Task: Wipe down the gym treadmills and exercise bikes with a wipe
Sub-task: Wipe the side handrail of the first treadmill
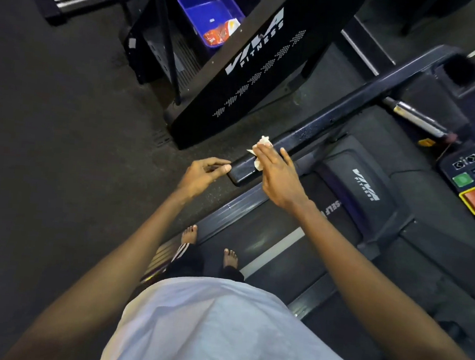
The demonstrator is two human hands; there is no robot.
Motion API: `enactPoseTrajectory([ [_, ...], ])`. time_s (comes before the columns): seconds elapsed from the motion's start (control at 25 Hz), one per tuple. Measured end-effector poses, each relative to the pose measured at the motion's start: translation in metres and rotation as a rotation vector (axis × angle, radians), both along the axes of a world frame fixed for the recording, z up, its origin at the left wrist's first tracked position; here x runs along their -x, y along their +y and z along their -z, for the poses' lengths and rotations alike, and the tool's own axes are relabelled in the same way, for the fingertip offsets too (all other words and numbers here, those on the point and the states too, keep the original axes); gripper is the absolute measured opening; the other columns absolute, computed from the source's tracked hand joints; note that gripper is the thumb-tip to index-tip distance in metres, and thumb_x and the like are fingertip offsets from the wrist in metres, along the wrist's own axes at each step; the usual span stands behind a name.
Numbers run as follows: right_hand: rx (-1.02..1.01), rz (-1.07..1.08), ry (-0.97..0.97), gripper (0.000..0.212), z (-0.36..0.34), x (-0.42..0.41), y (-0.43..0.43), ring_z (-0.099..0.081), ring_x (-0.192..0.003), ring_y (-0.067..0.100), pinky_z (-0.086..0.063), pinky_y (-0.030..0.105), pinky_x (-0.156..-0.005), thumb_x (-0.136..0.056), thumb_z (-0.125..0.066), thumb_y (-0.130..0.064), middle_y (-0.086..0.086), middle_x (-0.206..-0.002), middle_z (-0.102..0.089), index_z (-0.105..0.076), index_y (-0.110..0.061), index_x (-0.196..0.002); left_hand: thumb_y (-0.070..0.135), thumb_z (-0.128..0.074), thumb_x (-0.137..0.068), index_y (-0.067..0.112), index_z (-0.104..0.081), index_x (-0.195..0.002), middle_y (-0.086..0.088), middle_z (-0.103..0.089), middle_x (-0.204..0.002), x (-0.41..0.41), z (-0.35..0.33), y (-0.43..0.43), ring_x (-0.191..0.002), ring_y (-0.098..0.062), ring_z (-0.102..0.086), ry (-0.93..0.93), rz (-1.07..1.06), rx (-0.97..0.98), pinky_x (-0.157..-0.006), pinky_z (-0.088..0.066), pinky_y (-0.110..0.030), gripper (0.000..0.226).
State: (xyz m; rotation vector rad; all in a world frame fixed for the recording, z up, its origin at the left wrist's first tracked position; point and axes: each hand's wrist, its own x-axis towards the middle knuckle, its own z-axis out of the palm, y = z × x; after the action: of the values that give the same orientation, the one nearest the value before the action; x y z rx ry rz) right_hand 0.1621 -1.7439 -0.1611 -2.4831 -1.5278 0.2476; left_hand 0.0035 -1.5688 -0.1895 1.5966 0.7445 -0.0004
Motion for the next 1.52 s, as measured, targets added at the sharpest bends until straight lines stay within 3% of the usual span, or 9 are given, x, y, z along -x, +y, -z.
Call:
enactPoseTrajectory([
  [0.2,0.089,0.101,-0.004,0.051,-0.012,-0.022,0.023,-0.034,-0.143,0.014,-0.019,0.047,-0.120,-0.089,-0.043,-0.007,-0.002,-0.145,-0.050,-0.053,-0.020,-0.137,0.042,-0.066,-0.090,0.022,-0.065,-0.122,0.008,-0.070,-0.113,0.002,0.016,0.019,-0.104,-0.006,-0.065,0.022,0.126,0.235,-0.080,-0.050,-0.022,0.038],
  [0.28,0.146,-0.032,0.040,0.049,-0.015,-0.014,0.038,-0.043,-0.137,0.018,-0.023,0.045,-0.119,-0.085,-0.041,-0.010,0.000,-0.137,-0.058,-0.061,-0.018,-0.129,0.042,-0.066,-0.090,0.022,-0.066,-0.120,0.006,-0.072,-0.108,-0.002,0.022,0.019,-0.101,-0.008,-0.068,0.025,0.150,0.300,-0.080,-0.050,-0.022,0.036],
  [0.48,0.394,-0.056,0.075,0.048,-0.036,-0.033,0.066,-0.056,-0.125,0.015,-0.012,0.035,-0.122,-0.088,-0.033,-0.024,-0.001,-0.128,-0.065,-0.067,-0.021,-0.122,0.029,-0.058,-0.098,0.017,-0.066,-0.115,0.002,-0.071,-0.102,-0.001,0.038,0.032,-0.084,-0.001,-0.066,0.020,0.110,0.432,-0.069,-0.049,-0.012,0.022],
  [0.72,0.590,-0.138,0.145,0.040,-0.027,0.000,0.108,-0.063,-0.106,0.026,-0.047,0.040,-0.099,-0.090,-0.035,-0.027,0.008,-0.104,-0.072,-0.071,-0.020,-0.106,0.021,-0.052,-0.101,0.007,-0.065,-0.115,-0.003,-0.070,-0.097,0.009,0.066,0.050,-0.077,-0.006,-0.062,0.118,-0.022,0.373,-0.057,-0.043,-0.006,0.024],
  [0.92,0.480,-0.025,-0.005,0.047,-0.030,-0.006,0.091,-0.065,-0.108,0.018,-0.031,0.036,-0.116,-0.088,-0.030,-0.031,-0.001,-0.111,-0.072,-0.073,-0.021,-0.103,0.017,-0.050,-0.101,0.009,-0.066,-0.112,0.002,-0.068,-0.090,-0.004,0.063,0.065,-0.074,-0.001,-0.061,0.114,-0.038,0.368,-0.057,-0.042,-0.005,0.020],
  [1.12,0.474,-0.001,-0.056,0.059,-0.023,0.013,0.096,-0.064,-0.108,0.017,-0.027,0.035,-0.118,-0.081,-0.017,-0.037,0.001,-0.107,-0.072,-0.071,-0.019,-0.095,0.011,-0.050,-0.101,0.013,-0.067,-0.099,-0.001,-0.068,-0.088,-0.025,0.056,0.065,-0.072,-0.006,-0.058,0.136,-0.026,0.357,-0.059,-0.045,-0.012,0.018],
  [1.28,0.319,0.235,-0.101,0.051,-0.023,-0.010,0.065,-0.054,-0.127,0.014,-0.024,0.038,-0.119,-0.090,-0.028,-0.032,0.000,-0.127,-0.066,-0.068,-0.019,-0.119,0.007,-0.051,-0.100,-0.002,-0.064,-0.117,-0.009,-0.066,-0.102,-0.041,0.032,0.058,-0.077,-0.003,-0.058,0.086,0.086,0.328,-0.057,-0.042,-0.004,0.024],
  [1.4,0.162,0.418,-0.073,0.051,-0.014,0.014,0.045,-0.039,-0.141,0.017,-0.023,0.038,-0.120,-0.094,-0.035,-0.022,0.004,-0.148,-0.049,-0.051,-0.013,-0.141,0.021,-0.056,-0.099,0.012,-0.065,-0.126,-0.001,-0.068,-0.117,-0.048,0.022,0.047,-0.095,-0.004,-0.062,0.025,0.274,0.297,-0.072,-0.043,-0.005,0.030],
  [1.52,0.077,0.476,0.013,0.053,-0.007,0.043,0.031,-0.027,-0.147,0.017,-0.019,0.036,-0.121,-0.098,-0.041,-0.012,0.002,-0.158,-0.032,-0.036,-0.012,-0.151,0.042,-0.059,-0.095,0.029,-0.063,-0.129,0.008,-0.066,-0.122,-0.049,0.020,0.041,-0.111,-0.003,-0.059,0.027,0.396,0.238,-0.093,-0.044,-0.021,0.037],
])
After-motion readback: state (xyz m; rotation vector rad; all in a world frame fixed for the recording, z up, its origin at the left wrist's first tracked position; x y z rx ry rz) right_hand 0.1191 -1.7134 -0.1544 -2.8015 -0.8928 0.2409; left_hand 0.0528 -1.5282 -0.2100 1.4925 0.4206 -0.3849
